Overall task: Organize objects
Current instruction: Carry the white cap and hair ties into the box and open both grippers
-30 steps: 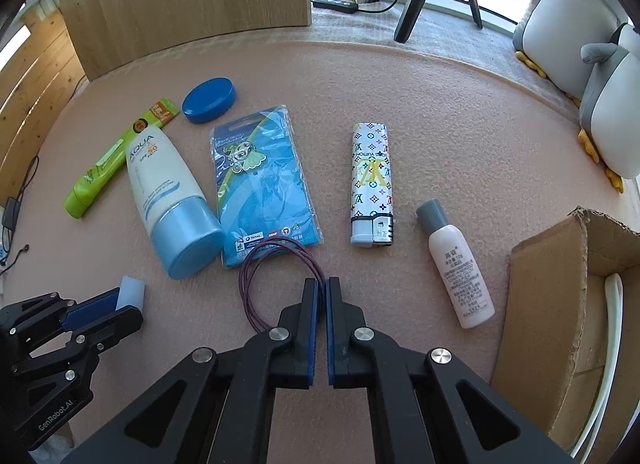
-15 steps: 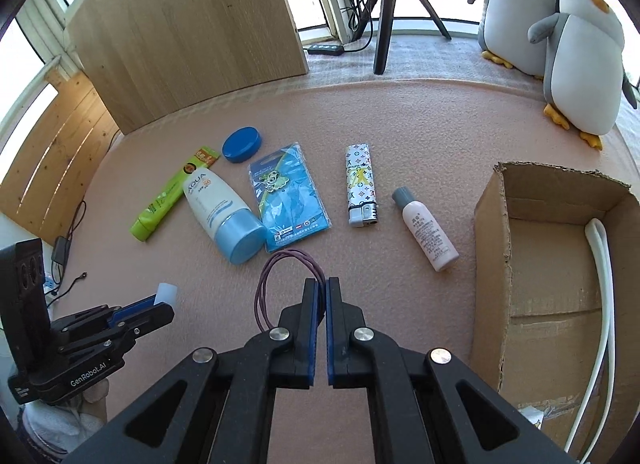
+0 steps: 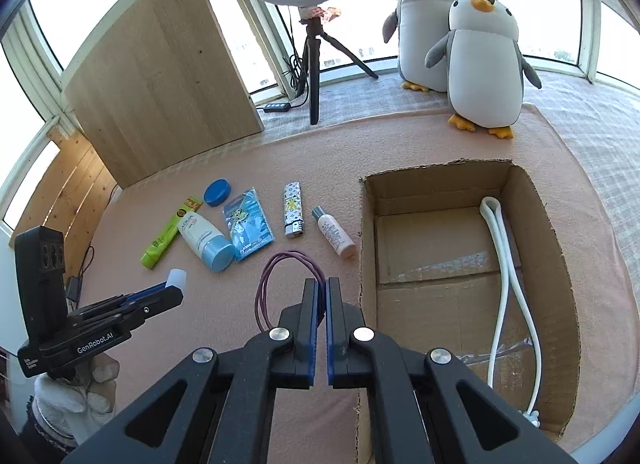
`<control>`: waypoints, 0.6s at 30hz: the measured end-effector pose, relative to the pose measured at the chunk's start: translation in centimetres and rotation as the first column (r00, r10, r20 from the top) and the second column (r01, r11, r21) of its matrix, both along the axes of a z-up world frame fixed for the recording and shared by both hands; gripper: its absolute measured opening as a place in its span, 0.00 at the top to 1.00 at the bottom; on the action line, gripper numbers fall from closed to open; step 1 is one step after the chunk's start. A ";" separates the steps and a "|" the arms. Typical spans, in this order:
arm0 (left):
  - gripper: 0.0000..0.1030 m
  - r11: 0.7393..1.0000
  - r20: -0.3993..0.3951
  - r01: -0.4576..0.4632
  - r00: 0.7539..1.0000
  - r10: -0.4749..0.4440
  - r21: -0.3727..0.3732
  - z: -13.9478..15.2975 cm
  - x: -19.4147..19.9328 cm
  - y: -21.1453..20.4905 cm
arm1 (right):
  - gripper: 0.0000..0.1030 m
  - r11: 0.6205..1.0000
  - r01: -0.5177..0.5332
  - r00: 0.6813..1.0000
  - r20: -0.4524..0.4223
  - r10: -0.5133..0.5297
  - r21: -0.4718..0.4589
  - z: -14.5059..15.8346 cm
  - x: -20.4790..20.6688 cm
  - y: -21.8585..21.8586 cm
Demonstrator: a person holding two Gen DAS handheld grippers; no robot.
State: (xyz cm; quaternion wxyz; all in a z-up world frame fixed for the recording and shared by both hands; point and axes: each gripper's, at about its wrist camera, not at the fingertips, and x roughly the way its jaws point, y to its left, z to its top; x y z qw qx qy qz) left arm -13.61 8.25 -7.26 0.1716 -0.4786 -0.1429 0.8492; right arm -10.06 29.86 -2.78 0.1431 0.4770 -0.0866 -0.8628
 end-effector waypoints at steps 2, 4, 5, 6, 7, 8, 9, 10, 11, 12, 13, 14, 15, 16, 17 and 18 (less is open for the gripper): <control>0.87 0.999 -0.005 0.037 0.999 -0.037 0.003 0.2 -0.5 1.9 | 0.97 0.999 0.036 0.999 -0.006 -0.036 0.000 0.2 0.5 1.6; 0.87 0.997 -0.013 0.076 0.997 -0.076 0.003 0.5 -0.9 4.0 | 0.97 0.997 0.073 0.997 -0.008 -0.073 -0.003 0.3 1.0 3.2; 0.87 0.996 -0.016 0.094 0.995 -0.094 0.002 0.6 -1.1 5.0 | 0.97 0.996 0.088 0.996 -0.008 -0.088 -0.003 0.3 1.3 3.9; 0.87 0.994 -0.021 0.113 0.993 -0.113 0.003 0.7 -1.1 6.1 | 0.97 0.995 0.103 0.995 -0.009 -0.103 -0.001 0.3 1.5 4.6; 0.87 0.991 -0.024 0.130 0.991 -0.130 0.004 0.8 -1.3 7.1 | 0.97 0.993 0.117 0.993 -0.008 -0.117 0.000 0.3 1.8 5.3; 0.87 0.989 -0.028 0.145 0.989 -0.145 0.005 0.8 -1.4 8.0 | 0.97 0.992 0.129 0.992 -0.006 -0.129 0.001 0.3 2.0 5.9; 0.87 0.987 -0.030 0.160 0.987 -0.160 0.008 0.8 -1.5 9.0 | 0.97 0.990 0.141 0.990 -0.005 -0.141 0.003 0.2 2.2 6.5; 0.87 0.984 -0.030 0.176 0.984 -0.175 0.010 0.8 -1.7 10.0 | 0.97 0.988 0.152 0.988 -0.004 -0.152 0.004 0.2 2.4 7.1; 0.87 0.982 -0.031 0.188 0.982 -0.188 0.010 0.7 -1.8 10.8 | 0.97 0.987 0.164 0.987 -0.002 -0.164 0.003 0.2 2.6 7.7; 0.87 0.980 -0.033 0.200 0.979 -0.199 0.008 0.7 -1.9 11.6 | 0.97 0.985 0.172 0.985 0.000 -0.172 0.002 0.1 2.8 8.2; 0.87 0.978 -0.035 0.209 0.977 -0.209 0.006 0.6 -2.0 12.4 | 0.97 0.984 0.180 0.984 0.003 -0.180 0.002 0.0 3.0 8.6; 0.86 0.976 -0.037 0.216 0.976 -0.216 0.005 0.6 -2.1 13.0 | 0.97 0.982 0.187 0.982 0.005 -0.187 0.002 0.0 3.1 9.0; 0.86 0.975 -0.039 0.221 0.975 -0.220 0.003 0.6 -2.1 13.6 | 0.97 0.981 0.192 0.981 0.007 -0.192 0.002 -0.1 3.2 9.4; 0.86 0.975 -0.040 0.224 0.974 -0.224 0.001 0.6 -2.2 14.1 | 0.97 0.980 0.198 0.980 0.008 -0.198 0.002 -0.1 3.3 9.7; 0.86 0.974 -0.042 0.227 0.973 -0.227 0.003 0.6 -2.4 14.6 | 0.97 0.979 0.203 0.979 0.009 -0.203 0.003 -0.1 3.3 10.0; 0.83 0.973 -0.043 0.231 0.972 -0.231 0.009 0.6 -2.6 14.9 | 0.97 0.979 0.204 0.979 0.011 -0.205 0.004 -0.1 3.4 10.3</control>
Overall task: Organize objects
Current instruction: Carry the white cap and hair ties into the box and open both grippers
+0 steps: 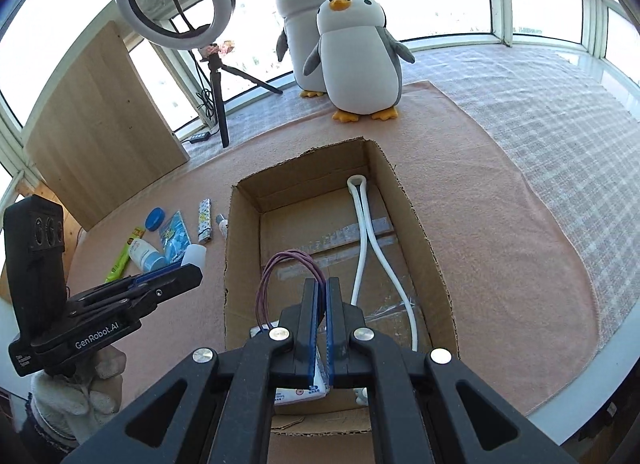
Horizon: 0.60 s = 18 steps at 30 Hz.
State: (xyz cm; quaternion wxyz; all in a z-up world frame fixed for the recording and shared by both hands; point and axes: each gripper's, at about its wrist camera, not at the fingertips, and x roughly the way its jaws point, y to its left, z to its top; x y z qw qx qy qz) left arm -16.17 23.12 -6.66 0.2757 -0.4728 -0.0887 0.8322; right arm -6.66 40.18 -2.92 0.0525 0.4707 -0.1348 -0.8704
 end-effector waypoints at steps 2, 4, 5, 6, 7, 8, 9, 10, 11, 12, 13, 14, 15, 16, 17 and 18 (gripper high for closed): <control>0.64 1.000 0.009 0.001 1.000 -0.001 0.017 0.1 -0.4 0.4 | 0.96 1.000 0.003 1.000 -0.001 -0.003 -0.002 0.0 0.2 0.4; 0.49 0.999 0.007 -0.011 1.000 0.011 0.031 0.2 -0.4 0.2 | 0.91 1.000 0.009 1.000 -0.009 -0.009 -0.004 0.2 0.5 0.8; 0.49 1.000 0.000 -0.013 1.000 0.013 0.028 0.3 -0.3 0.2 | 0.84 1.000 0.011 1.000 -0.010 -0.011 -0.001 0.3 0.5 0.9; 0.49 1.000 -0.004 -0.015 1.000 0.016 0.021 0.4 -0.2 0.1 | 0.65 1.000 0.018 1.000 -0.014 -0.018 0.002 0.4 0.7 1.1; 0.49 1.000 -0.007 -0.019 1.000 0.019 0.017 0.4 -0.1 -0.1 | 0.46 1.000 0.031 0.999 -0.021 -0.031 0.005 0.5 0.8 1.3; 0.49 1.000 -0.005 -0.025 1.000 0.025 0.016 0.4 -0.1 -0.3 | 0.42 0.999 0.044 0.998 -0.035 -0.044 0.003 0.6 1.0 1.6; 0.49 0.999 -0.001 -0.030 1.000 0.030 0.017 0.3 -0.1 -0.6 | 0.41 0.999 0.053 0.997 -0.049 -0.053 -0.004 0.8 1.1 1.8; 0.49 0.999 0.002 -0.033 0.999 0.033 0.017 0.2 0.0 -1.0 | 0.41 0.998 0.056 0.997 -0.053 -0.057 -0.013 0.9 1.1 2.0; 0.49 0.999 0.005 -0.037 0.999 0.037 0.017 0.1 0.0 -1.3 | 0.41 0.998 0.055 0.997 -0.051 -0.056 -0.022 0.9 1.0 2.1; 0.49 0.999 0.007 -0.043 0.999 0.043 0.017 0.1 0.2 -1.7 | 0.41 0.998 0.053 0.997 -0.049 -0.054 -0.029 0.9 1.0 2.2; 0.49 0.999 0.011 -0.050 0.999 0.050 0.017 0.0 0.3 -2.0 | 0.41 0.998 0.052 0.997 -0.047 -0.053 -0.033 0.8 0.9 2.1; 0.49 0.998 0.017 -0.056 0.998 0.056 0.018 -0.1 0.4 -2.4 | 0.41 0.998 0.050 0.998 -0.045 -0.052 -0.034 0.8 0.8 2.0; 0.49 0.998 0.021 -0.061 0.998 0.061 0.017 -0.2 0.6 -2.9 | 0.41 0.998 0.046 0.998 -0.048 -0.048 -0.034 0.8 0.8 1.7; 0.49 0.997 0.024 -0.070 0.997 0.069 0.016 -0.2 0.9 -3.3 | 0.41 0.999 0.039 0.998 -0.052 -0.041 -0.033 0.8 0.7 1.4; 0.49 0.997 0.025 -0.078 0.997 0.078 0.014 -0.2 1.1 -3.8 | 0.41 0.999 0.030 0.998 -0.055 -0.031 -0.031 0.8 0.6 1.1; 0.49 0.996 0.027 -0.088 0.996 0.088 0.012 -0.3 1.4 -4.4 | 0.41 0.999 0.019 0.998 -0.056 -0.020 -0.027 0.8 0.5 0.6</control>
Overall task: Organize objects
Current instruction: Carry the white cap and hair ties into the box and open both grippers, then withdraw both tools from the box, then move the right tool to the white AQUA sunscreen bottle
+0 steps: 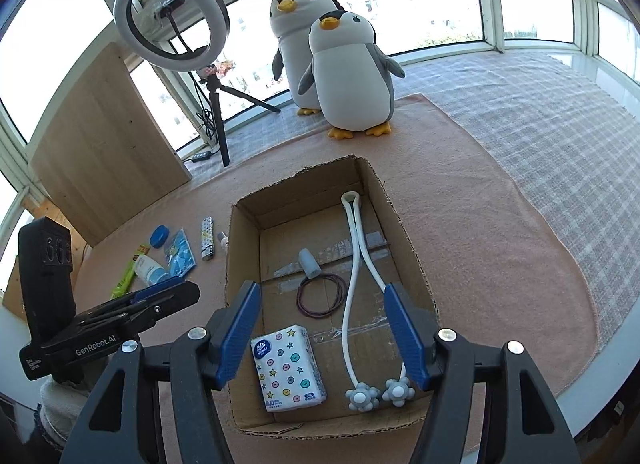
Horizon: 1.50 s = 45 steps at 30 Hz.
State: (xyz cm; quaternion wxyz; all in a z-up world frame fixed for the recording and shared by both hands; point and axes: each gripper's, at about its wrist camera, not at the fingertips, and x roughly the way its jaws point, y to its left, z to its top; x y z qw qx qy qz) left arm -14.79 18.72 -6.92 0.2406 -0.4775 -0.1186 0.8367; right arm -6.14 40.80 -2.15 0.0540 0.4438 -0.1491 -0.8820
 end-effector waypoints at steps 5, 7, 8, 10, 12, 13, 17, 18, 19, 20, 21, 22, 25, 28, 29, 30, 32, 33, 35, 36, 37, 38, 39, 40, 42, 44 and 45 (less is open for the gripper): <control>0.49 0.998 0.012 -0.059 0.998 0.059 -0.005 -0.2 1.3 -3.7 | 0.41 0.998 -0.065 0.998 -0.022 0.066 0.020 0.1 -0.8 -2.9; 0.49 0.996 0.020 -0.092 0.995 0.093 -0.012 -0.5 1.9 -5.7 | 0.41 0.994 -0.106 0.994 -0.016 0.107 0.015 0.1 -1.5 -4.3; 0.49 0.994 0.024 -0.112 0.993 0.112 -0.013 -0.6 2.2 -6.8 | 0.41 0.991 -0.131 0.991 -0.006 0.132 0.011 0.0 -1.9 -5.1; 0.49 0.988 0.031 -0.151 0.988 0.151 -0.019 -0.8 3.0 -9.0 | 0.41 0.983 -0.181 0.983 0.005 0.181 -0.012 -0.2 -2.8 -6.8; 0.49 0.982 0.030 -0.188 0.982 0.189 -0.033 -1.0 3.8 -11.2 | 0.41 0.973 -0.228 0.973 0.025 0.229 -0.034 -0.5 -3.8 -8.6; 0.49 0.977 0.033 -0.208 0.977 0.209 -0.039 -1.1 4.3 -12.3 | 0.41 0.967 -0.251 0.967 0.034 0.253 -0.044 -0.7 -4.3 -9.6; 0.49 0.956 0.051 -0.292 0.955 0.293 -0.041 -1.5 5.9 -16.9 | 0.41 0.939 -0.332 0.938 0.068 0.339 -0.092 -1.4 -6.5 -13.7; 0.49 0.949 0.054 -0.312 0.948 0.314 -0.042 -1.6 6.2 -18.0 | 0.41 0.930 -0.355 0.929 0.076 0.363 -0.100 -1.6 -7.0 -14.8; 0.49 0.943 0.056 -0.330 0.941 0.332 -0.042 -1.6 6.6 -19.1 | 0.41 0.922 -0.374 0.920 0.085 0.383 -0.103 -1.7 -7.6 -16.0; 0.49 0.937 0.058 -0.347 0.935 0.349 -0.042 -1.6 7.0 -20.1 | 0.41 0.913 -0.394 0.910 0.093 0.404 -0.107 -1.9 -8.2 -17.1; 0.49 0.931 0.059 -0.362 0.930 0.364 -0.043 -1.6 7.4 -21.0 | 0.41 0.902 -0.418 0.898 0.100 0.429 -0.112 -2.0 -8.9 -18.3; 0.49 0.925 0.059 -0.377 0.923 0.379 -0.043 -1.6 7.8 -21.9 | 0.41 0.890 -0.441 0.885 0.110 0.452 -0.113 -2.2 -9.6 -19.5; 0.49 0.909 0.059 -0.413 0.908 0.415 -0.045 -1.6 8.8 -24.2 | 0.41 0.862 -0.501 0.850 0.145 0.507 -0.078 -3.0 -11.5 -23.3; 0.49 0.895 0.061 -0.444 0.893 0.446 -0.048 -1.6 9.6 -26.1 | 0.41 0.835 -0.550 0.821 0.174 0.543 -0.010 -4.0 -13.3 -26.8; 0.49 0.890 0.062 -0.454 0.888 0.456 -0.050 -1.7 9.9 -26.7 | 0.41 0.826 -0.564 0.813 0.183 0.553 0.008 -4.5 -14.0 -27.8; 0.49 0.884 0.064 -0.464 0.882 0.467 -0.053 -1.8 10.2 -27.3 | 0.41 0.822 -0.568 0.810 0.192 0.555 0.021 -4.9 -14.6 -28.5; 0.49 0.873 0.072 -0.484 0.870 0.487 -0.057 -2.1 10.8 -28.5 | 0.41 0.815 -0.579 0.800 0.206 0.564 0.017 -5.7 -15.7 -29.9; 0.49 0.868 0.077 -0.494 0.864 0.497 -0.057 -2.2 11.0 -28.9 | 0.41 0.809 -0.588 0.790 0.216 0.574 0.000 -6.2 -16.2 -30.6; 0.49 0.859 0.085 -0.508 0.855 0.512 -0.060 -2.5 11.5 -29.8 | 0.41 0.803 -0.596 0.777 0.241 0.582 -0.016 -7.2 -17.1 -31.9; 0.49 0.856 0.087 -0.514 0.851 0.518 -0.061 -2.6 11.7 -30.2 | 0.41 0.803 -0.596 0.775 0.253 0.579 -0.010 -7.8 -17.5 -32.5; 0.49 0.852 0.089 -0.519 0.848 0.523 -0.061 -2.7 11.8 -30.5 | 0.41 0.803 -0.596 0.775 0.263 0.575 0.000 -8.3 -17.8 -33.0; 0.49 0.850 0.090 -0.524 0.845 0.527 -0.060 -2.7 11.9 -30.7 | 0.41 0.804 -0.595 0.775 0.271 0.571 0.007 -8.7 -18.1 -33.4; 0.49 0.848 0.092 -0.526 0.843 0.530 -0.059 -2.8 11.9 -30.9 | 0.41 0.804 -0.595 0.773 0.280 0.570 0.006 -9.1 -18.4 -33.7; 0.49 0.847 0.093 -0.528 0.842 0.531 -0.058 -2.8 11.9 -31.0 | 0.41 0.802 -0.597 0.768 0.287 0.572 -0.002 -9.4 -18.5 -34.0; 0.49 0.848 0.094 -0.528 0.842 0.531 -0.055 -2.9 11.8 -31.1 | 0.42 0.801 -0.598 0.760 0.303 0.575 -0.019 -9.9 -18.5 -34.3; 0.49 0.850 0.098 -0.524 0.845 0.526 -0.052 -2.9 11.5 -30.9 | 0.42 0.803 -0.596 0.756 0.316 0.574 -0.034 -10.2 -18.3 -34.4; 0.49 0.852 0.099 -0.521 0.846 0.523 -0.050 -3.0 11.3 -30.7 | 0.45 0.802 -0.596 0.753 0.319 0.575 -0.037 -10.2 -18.2 -34.4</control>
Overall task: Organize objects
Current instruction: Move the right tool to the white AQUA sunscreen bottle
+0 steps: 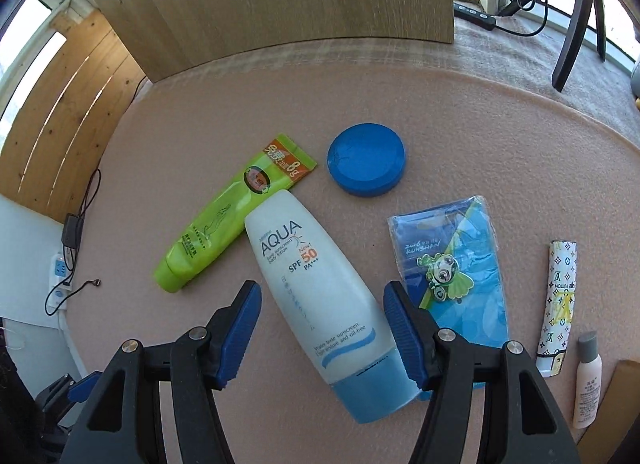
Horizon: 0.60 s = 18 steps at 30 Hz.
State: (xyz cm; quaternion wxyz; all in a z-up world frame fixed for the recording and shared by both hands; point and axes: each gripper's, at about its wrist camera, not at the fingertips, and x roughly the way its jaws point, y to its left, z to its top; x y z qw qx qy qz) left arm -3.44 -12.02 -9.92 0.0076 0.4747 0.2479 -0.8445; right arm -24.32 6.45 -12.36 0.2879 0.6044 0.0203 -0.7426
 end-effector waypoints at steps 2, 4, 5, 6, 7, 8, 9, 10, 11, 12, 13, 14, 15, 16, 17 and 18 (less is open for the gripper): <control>0.49 1.000 0.001 0.009 1.000 -0.009 0.003 0.0 -0.2 0.2 | 0.54 1.000 -0.001 1.000 0.020 0.001 -0.002 -0.1 0.4 0.2; 0.49 1.000 0.002 0.019 1.000 -0.019 0.008 -0.1 -0.5 0.7 | 0.61 1.000 -0.006 0.999 0.052 0.007 -0.015 -0.4 1.1 0.5; 0.49 1.000 0.002 0.025 1.000 -0.025 0.009 -0.1 -0.7 0.9 | 0.61 1.000 -0.011 0.998 0.061 0.013 -0.020 -0.5 1.5 0.6; 0.49 0.999 0.003 0.031 1.000 -0.031 0.010 -0.2 -0.8 1.2 | 0.62 1.000 -0.014 0.998 0.063 0.015 -0.021 -0.6 2.0 0.7; 0.49 0.999 0.003 0.039 0.999 -0.039 0.011 -0.3 -1.1 1.4 | 0.63 1.000 -0.013 0.998 0.063 0.015 -0.022 -0.7 2.4 0.9; 0.49 0.999 0.004 0.045 0.999 -0.045 0.012 -0.3 -1.3 1.7 | 0.64 1.000 -0.012 0.998 0.066 0.013 -0.025 -0.8 2.9 1.1; 0.49 0.999 0.005 0.052 0.999 -0.052 0.012 -0.3 -1.4 2.1 | 0.64 0.999 -0.007 0.997 0.075 0.010 -0.031 -0.9 3.3 1.3; 0.49 0.998 0.006 0.060 0.998 -0.060 0.014 -0.4 -1.6 2.4 | 0.64 0.999 -0.002 0.997 0.082 0.005 -0.041 -0.9 3.7 1.5; 0.49 0.998 0.007 0.068 0.998 -0.069 0.015 -0.4 -1.7 2.7 | 0.64 0.999 0.004 0.996 0.088 0.000 -0.050 -1.0 4.1 1.7; 0.49 0.997 0.009 0.076 0.997 -0.076 0.016 -0.5 -1.9 3.0 | 0.64 0.998 0.011 0.996 0.094 -0.005 -0.057 -1.1 4.6 1.8; 0.49 0.996 0.010 0.083 0.996 -0.083 0.018 -0.5 -2.1 3.3 | 0.64 0.998 0.017 0.995 0.100 -0.011 -0.063 -1.1 5.0 2.0; 0.49 0.996 0.011 0.091 0.996 -0.092 0.020 -0.6 -2.2 3.6 | 0.64 0.997 0.021 0.994 0.105 -0.014 -0.069 -1.1 5.5 2.3; 0.49 0.995 0.014 0.100 0.995 -0.100 0.020 -0.7 -2.4 3.9 | 0.64 0.997 0.026 0.994 0.108 -0.018 -0.074 -1.1 6.1 2.5; 0.49 0.994 0.016 0.109 0.994 -0.109 0.022 -0.8 -2.5 4.2 | 0.64 0.996 0.032 0.993 0.112 -0.023 -0.078 -1.1 6.6 2.7; 0.49 0.993 0.019 0.118 0.993 -0.118 0.025 -0.9 -2.7 4.5 | 0.64 0.996 0.039 0.993 0.117 -0.029 -0.084 -1.2 7.0 2.8; 0.49 0.992 0.021 0.126 0.992 -0.127 0.029 -1.1 -2.9 4.8 | 0.65 0.995 0.045 0.992 0.124 -0.033 -0.092 -1.2 7.5 3.0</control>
